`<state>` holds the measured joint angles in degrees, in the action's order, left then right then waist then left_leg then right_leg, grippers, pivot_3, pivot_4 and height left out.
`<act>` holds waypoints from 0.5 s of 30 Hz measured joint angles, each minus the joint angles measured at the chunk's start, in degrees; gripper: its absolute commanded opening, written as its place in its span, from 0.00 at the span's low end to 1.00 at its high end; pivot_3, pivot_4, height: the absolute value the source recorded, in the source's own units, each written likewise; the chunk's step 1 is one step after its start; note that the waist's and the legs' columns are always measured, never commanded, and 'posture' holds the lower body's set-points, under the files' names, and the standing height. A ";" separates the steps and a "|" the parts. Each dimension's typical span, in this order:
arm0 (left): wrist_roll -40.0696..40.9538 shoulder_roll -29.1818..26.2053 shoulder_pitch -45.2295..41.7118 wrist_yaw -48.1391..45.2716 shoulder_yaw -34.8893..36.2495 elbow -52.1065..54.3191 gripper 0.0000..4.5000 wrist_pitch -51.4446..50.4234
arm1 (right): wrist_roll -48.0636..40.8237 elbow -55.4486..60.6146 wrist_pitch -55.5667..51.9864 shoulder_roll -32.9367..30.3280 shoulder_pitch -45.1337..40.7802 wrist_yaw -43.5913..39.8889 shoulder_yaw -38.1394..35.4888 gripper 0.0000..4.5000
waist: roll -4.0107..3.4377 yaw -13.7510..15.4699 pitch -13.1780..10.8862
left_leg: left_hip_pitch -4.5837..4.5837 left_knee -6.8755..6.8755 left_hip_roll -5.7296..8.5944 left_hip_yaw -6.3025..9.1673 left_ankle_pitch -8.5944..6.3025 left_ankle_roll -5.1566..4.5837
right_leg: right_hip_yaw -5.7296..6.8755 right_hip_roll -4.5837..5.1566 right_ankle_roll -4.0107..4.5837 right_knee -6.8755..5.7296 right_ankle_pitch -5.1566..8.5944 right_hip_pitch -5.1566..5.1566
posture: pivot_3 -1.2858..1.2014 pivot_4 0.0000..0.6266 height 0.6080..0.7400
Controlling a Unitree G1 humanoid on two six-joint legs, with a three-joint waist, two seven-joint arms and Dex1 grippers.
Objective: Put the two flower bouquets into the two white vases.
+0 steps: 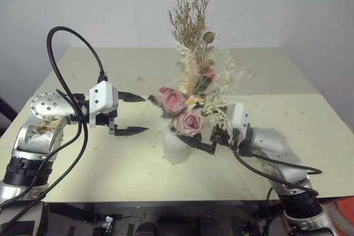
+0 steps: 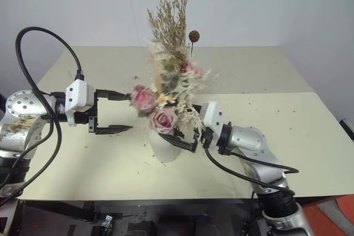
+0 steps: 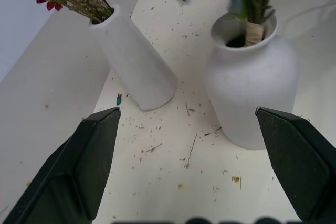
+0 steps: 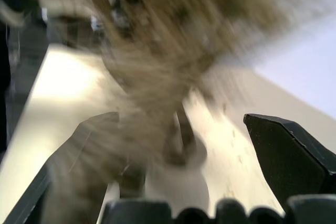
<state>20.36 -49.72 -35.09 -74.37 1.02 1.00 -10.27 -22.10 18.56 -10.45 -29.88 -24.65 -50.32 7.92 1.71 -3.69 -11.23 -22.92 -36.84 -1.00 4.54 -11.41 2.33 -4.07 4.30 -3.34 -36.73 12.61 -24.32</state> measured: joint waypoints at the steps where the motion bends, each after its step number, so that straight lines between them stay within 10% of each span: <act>1: 0.00 0.01 0.03 0.05 0.00 0.00 1.00 0.00 | -0.10 0.02 0.00 -0.88 0.11 -0.50 -0.51 0.99 | 0.00 0.04 0.00 | 0.00 0.00 0.00 0.00 0.00 0.00 | 0.00 0.01 0.00 0.00 0.00 0.00 | 0.52 0.24 1.00; 15: 0.02 0.30 0.93 0.76 0.05 0.12 1.00 0.02 | -8.62 2.26 0.07 -10.39 9.77 -6.97 -17.15 0.99 | 0.02 1.00 0.00 | 0.03 -0.01 0.00 -0.02 0.00 0.00 | -0.01 0.01 -0.01 0.04 0.01 0.05 | 0.52 0.24 1.00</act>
<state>20.38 -49.42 -34.17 -73.61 1.07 1.12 -10.25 -30.72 20.82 -10.38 -40.27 -14.88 -57.28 -9.22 1.73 -2.68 -11.23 -22.89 -36.85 -1.00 4.52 -11.41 2.33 -4.08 4.31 -3.35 -36.70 12.61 -24.27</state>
